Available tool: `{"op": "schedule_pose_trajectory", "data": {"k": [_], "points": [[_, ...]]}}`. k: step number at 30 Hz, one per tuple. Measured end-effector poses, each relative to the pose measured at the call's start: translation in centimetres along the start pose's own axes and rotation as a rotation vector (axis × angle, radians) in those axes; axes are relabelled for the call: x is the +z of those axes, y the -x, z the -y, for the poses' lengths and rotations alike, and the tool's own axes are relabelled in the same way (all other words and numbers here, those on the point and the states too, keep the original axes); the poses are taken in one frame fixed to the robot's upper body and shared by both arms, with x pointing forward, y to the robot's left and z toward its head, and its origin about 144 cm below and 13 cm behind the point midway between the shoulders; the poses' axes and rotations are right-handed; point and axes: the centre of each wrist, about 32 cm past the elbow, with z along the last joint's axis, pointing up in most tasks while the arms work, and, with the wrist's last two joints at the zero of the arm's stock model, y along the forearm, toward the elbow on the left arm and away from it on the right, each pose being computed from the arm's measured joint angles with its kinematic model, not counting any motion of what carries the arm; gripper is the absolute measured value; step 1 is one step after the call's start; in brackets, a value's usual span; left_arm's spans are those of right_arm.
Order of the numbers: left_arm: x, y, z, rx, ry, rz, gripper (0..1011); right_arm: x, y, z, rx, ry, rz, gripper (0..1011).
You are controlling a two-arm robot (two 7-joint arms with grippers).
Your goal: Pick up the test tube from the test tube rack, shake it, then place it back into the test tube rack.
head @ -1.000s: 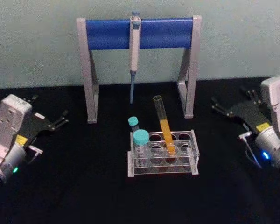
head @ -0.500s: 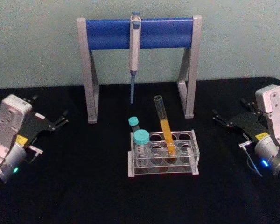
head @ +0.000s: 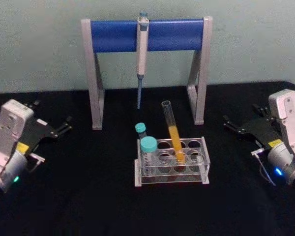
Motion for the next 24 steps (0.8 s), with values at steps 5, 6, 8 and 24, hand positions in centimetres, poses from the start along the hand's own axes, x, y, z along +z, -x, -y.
{"op": "schedule_pose_trajectory", "data": {"k": [5, 6, 8, 24], "points": [[0.0, 0.0, 0.0, 0.0, 0.0, 0.0, 1001, 0.03, 0.0, -0.01, 0.0, -0.001, 0.001, 1000], [0.0, 0.0, 0.0, 0.0, 0.0, 0.0, 1001, 0.03, 0.0, -0.01, 0.0, -0.001, 0.001, 1000], [0.0, 0.0, 0.0, 0.0, 0.0, 0.0, 1001, 0.05, -0.01, -0.01, 0.001, -0.002, 0.001, 1000], [0.0, 0.0, 0.0, 0.0, 0.0, 0.0, 1001, 0.06, 0.0, -0.02, 0.001, -0.003, 0.002, 1000]]}}
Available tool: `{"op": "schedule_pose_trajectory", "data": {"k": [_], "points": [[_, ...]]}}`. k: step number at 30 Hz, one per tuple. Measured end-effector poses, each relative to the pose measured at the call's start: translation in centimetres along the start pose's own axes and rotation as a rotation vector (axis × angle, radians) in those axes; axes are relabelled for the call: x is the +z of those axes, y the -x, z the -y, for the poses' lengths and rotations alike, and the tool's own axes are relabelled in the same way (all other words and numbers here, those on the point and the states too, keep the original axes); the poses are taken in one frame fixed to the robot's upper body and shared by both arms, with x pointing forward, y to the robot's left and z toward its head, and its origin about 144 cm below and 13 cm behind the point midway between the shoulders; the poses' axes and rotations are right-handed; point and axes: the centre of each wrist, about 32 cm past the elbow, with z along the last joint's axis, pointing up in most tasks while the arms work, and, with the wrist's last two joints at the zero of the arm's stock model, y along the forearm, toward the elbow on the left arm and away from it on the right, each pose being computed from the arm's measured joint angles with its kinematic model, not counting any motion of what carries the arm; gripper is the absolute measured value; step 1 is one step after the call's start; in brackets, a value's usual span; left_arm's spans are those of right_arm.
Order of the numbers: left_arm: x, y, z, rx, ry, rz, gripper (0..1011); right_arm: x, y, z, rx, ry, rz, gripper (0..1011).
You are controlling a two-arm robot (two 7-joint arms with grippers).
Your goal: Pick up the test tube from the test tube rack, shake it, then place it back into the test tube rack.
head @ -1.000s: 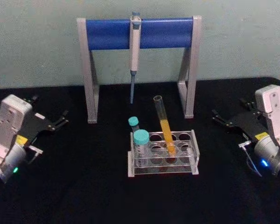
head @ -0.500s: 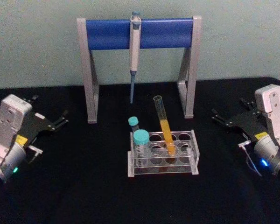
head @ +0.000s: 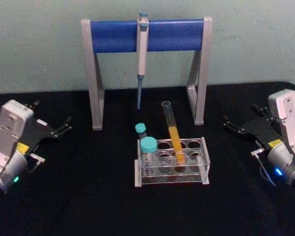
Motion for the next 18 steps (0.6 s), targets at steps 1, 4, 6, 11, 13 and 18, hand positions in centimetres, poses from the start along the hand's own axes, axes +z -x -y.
{"op": "schedule_pose_trajectory", "data": {"k": [1, 4, 6, 11, 13, 18], "points": [[0.0, 0.0, 0.0, 0.0, 0.0, 0.0, 1001, 0.0, 0.0, 0.0, 0.0, 0.0, 0.0, 1000], [0.0, 0.0, 0.0, 0.0, 0.0, 0.0, 1002, 0.0, 0.0, 0.0, 0.0, 0.0, 0.0, 1000], [0.0, 0.0, 0.0, 0.0, 0.0, 0.0, 1001, 0.0, 0.0, 0.0, 0.0, 0.0, 0.0, 1000], [0.0, 0.0, 0.0, 0.0, 0.0, 0.0, 1001, 0.0, 0.0, 0.0, 0.0, 0.0, 0.0, 1000], [0.0, 0.0, 0.0, 0.0, 0.0, 0.0, 1001, 0.0, 0.0, 0.0, 0.0, 0.0, 0.0, 1000], [0.0, 0.0, 0.0, 0.0, 0.0, 0.0, 1002, 0.0, 0.0, 0.0, 0.0, 0.0, 0.0, 1000]]}}
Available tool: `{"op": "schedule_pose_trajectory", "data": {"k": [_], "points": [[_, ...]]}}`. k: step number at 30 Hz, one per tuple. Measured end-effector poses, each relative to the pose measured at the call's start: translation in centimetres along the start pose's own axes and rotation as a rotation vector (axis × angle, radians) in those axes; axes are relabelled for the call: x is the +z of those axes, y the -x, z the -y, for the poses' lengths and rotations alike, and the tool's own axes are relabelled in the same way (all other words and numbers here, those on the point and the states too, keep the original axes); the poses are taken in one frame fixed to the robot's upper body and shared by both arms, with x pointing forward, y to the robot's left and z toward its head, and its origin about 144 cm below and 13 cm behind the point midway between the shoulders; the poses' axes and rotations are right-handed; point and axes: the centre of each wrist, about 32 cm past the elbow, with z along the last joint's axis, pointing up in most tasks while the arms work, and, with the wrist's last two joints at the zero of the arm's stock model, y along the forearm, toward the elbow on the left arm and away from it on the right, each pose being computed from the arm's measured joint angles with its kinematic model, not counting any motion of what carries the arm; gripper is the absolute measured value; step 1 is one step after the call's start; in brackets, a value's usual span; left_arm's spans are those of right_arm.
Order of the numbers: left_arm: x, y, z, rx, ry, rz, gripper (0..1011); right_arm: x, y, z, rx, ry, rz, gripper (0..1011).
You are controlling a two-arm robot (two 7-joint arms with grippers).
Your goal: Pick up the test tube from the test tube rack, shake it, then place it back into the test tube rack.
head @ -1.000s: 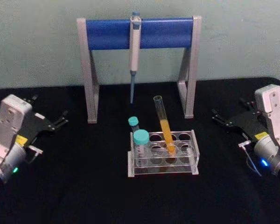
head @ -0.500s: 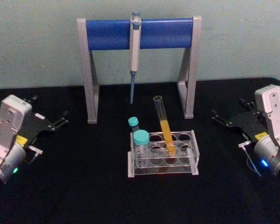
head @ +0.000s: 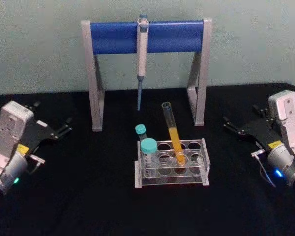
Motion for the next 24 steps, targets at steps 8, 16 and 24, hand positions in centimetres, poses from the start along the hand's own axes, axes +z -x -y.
{"op": "schedule_pose_trajectory", "data": {"k": [8, 16, 24], "points": [[0.0, 0.0, 0.0, 0.0, 0.0, 0.0, 1002, 0.0, 0.0, 0.0, 0.0, 0.0, 0.0, 1000], [0.0, 0.0, 0.0, 0.0, 0.0, 0.0, 1001, 0.0, 0.0, 0.0, 0.0, 0.0, 0.0, 1000], [0.0, 0.0, 0.0, 0.0, 0.0, 0.0, 1001, 0.0, 0.0, 0.0, 0.0, 0.0, 0.0, 1000]]}}
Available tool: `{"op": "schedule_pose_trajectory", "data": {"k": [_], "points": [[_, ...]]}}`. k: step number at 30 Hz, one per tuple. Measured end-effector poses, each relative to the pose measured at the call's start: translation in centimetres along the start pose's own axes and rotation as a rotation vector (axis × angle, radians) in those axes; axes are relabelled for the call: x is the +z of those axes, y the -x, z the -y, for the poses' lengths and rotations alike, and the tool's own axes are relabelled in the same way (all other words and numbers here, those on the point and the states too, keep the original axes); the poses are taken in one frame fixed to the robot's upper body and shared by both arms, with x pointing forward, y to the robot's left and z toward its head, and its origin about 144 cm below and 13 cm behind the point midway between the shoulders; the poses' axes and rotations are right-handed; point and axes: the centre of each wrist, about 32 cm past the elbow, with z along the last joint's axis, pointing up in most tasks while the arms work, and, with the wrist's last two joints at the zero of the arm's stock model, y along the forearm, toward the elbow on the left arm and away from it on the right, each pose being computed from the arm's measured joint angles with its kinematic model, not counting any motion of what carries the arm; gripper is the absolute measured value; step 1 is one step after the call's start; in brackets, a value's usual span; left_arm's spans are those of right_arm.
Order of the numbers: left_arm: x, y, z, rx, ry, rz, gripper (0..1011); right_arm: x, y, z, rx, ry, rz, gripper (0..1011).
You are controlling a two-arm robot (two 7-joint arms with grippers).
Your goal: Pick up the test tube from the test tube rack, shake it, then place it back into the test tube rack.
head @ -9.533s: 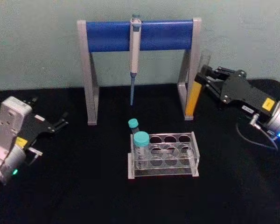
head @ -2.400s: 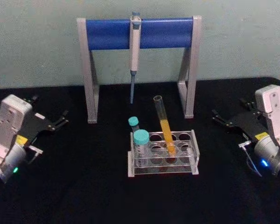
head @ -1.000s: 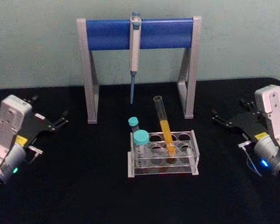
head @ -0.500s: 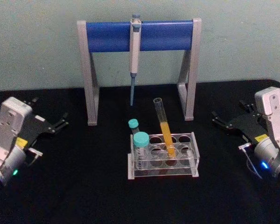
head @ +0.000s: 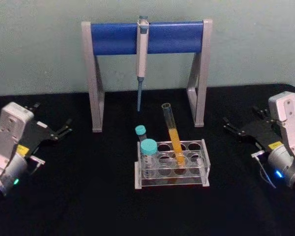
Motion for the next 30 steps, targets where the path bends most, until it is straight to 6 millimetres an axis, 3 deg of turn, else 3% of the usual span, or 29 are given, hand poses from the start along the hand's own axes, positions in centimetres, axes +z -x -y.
{"op": "schedule_pose_trajectory", "data": {"k": [30], "points": [[0.0, 0.0, 0.0, 0.0, 0.0, 0.0, 1001, 0.0, 0.0, 0.0, 0.0, 0.0, 0.0, 1000]]}}
